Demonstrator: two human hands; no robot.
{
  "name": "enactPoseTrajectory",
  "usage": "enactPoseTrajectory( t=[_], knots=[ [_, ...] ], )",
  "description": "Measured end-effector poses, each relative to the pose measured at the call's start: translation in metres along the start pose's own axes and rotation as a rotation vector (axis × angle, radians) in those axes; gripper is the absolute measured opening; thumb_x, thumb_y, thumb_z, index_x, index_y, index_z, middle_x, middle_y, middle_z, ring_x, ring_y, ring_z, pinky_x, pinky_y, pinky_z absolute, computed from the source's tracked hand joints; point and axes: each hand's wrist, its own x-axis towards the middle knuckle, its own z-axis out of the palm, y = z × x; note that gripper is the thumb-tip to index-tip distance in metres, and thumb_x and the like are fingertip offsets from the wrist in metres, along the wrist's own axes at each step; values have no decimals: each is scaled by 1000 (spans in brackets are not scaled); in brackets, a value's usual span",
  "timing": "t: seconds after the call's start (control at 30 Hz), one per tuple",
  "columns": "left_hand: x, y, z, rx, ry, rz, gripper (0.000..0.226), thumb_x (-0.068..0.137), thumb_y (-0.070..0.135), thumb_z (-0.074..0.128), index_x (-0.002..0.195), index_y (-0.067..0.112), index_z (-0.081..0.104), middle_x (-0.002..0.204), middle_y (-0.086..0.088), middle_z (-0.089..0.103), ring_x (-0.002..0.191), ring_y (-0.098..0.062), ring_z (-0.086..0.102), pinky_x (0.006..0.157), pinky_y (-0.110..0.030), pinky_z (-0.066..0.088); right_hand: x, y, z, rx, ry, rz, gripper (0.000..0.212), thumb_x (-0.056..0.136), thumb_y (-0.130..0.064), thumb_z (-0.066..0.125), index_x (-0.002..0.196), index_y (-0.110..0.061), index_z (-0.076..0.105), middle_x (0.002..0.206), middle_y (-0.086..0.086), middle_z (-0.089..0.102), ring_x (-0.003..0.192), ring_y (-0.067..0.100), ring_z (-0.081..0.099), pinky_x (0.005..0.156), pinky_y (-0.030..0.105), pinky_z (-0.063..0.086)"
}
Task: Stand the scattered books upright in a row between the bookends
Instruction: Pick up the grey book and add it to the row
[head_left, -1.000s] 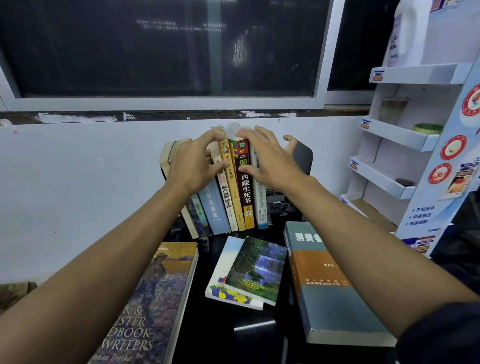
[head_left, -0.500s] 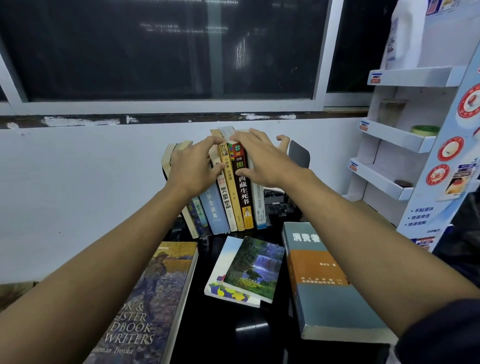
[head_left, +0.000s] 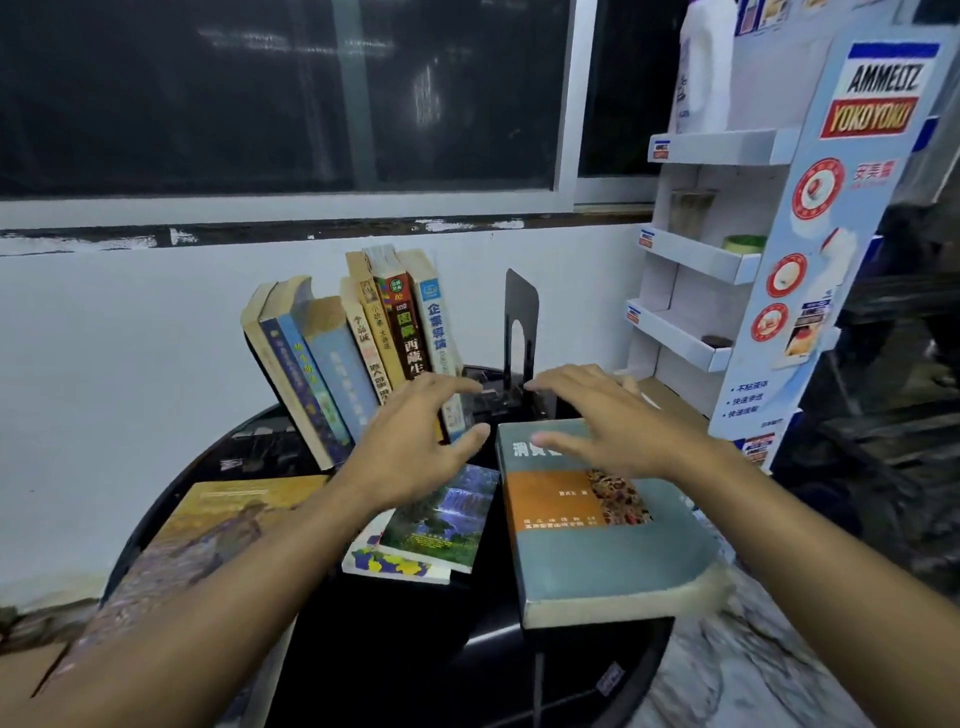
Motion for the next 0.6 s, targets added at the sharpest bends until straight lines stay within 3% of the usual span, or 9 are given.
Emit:
enactPoseTrajectory(
  t=[0.13,0.23,0.4,0.53,0.6],
  knots=[
    [-5,7,30,38,-199,-55,60,92,64,55,145,39,44,142,9,52,135,-14,36,111,-40,37,-34,32,9,37,-67,164,62,93,-70,46,147,-42,36,153,-15,37,146,13,24,103,39,18],
    [-5,8,48,76,-324,-124,73,85,79,46,148,43,37,142,7,53,140,-19,32,111,-50,35,-58,51,17,37,-123,320,74,89,-75,43,152,-39,30,157,-7,33,148,19,23,110,44,20],
    [-9,22,67,162,-434,-184,69,91,73,44,152,48,26,144,-2,46,143,-21,19,110,-49,23,-81,64,31,178,-207,457,108,63,-102,25,151,-39,27,152,-2,41,142,23,34,115,54,31],
    [-7,37,70,146,-509,-239,70,93,70,42,155,49,17,147,-2,36,141,-22,17,112,-45,21,-79,64,36,289,-195,448,110,62,-103,31,151,-38,27,153,-2,41,139,21,38,113,51,37],
    [-4,41,72,133,-515,-258,74,93,70,44,157,46,15,147,-3,35,141,-24,18,112,-45,21,-79,58,34,333,-189,426,104,69,-95,41,153,-33,29,153,-2,42,135,17,41,112,40,39]
  ],
)
